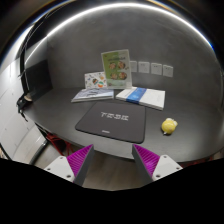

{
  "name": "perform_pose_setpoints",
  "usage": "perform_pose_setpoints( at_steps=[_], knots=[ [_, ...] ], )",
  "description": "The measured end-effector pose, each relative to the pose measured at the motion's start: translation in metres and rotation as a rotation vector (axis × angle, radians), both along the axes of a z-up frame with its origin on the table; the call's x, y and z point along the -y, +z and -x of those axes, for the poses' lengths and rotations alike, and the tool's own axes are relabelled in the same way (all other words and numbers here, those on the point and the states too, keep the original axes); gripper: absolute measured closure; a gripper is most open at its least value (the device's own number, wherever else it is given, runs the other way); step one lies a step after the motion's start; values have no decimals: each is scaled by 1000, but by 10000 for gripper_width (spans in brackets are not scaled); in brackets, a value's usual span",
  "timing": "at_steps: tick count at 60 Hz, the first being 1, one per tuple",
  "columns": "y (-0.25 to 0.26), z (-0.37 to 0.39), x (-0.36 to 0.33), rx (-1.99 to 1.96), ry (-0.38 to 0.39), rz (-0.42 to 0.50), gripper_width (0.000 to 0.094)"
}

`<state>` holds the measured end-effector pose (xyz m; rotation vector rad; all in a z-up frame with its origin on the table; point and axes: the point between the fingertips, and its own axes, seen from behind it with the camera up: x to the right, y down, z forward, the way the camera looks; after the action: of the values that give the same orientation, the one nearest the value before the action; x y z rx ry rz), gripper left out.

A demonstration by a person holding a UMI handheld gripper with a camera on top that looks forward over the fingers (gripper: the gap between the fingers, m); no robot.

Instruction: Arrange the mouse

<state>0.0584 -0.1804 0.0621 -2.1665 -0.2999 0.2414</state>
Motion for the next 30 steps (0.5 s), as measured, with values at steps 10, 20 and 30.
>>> perform_pose_setpoints(
  at_steps=[10, 20, 30],
  knots=[
    [-12, -58, -23, 32, -110, 6, 108],
    [-29, -133, -72, 29, -203, -9, 119],
    [-60, -173, -117, 51, -184, 16, 124]
  ],
)
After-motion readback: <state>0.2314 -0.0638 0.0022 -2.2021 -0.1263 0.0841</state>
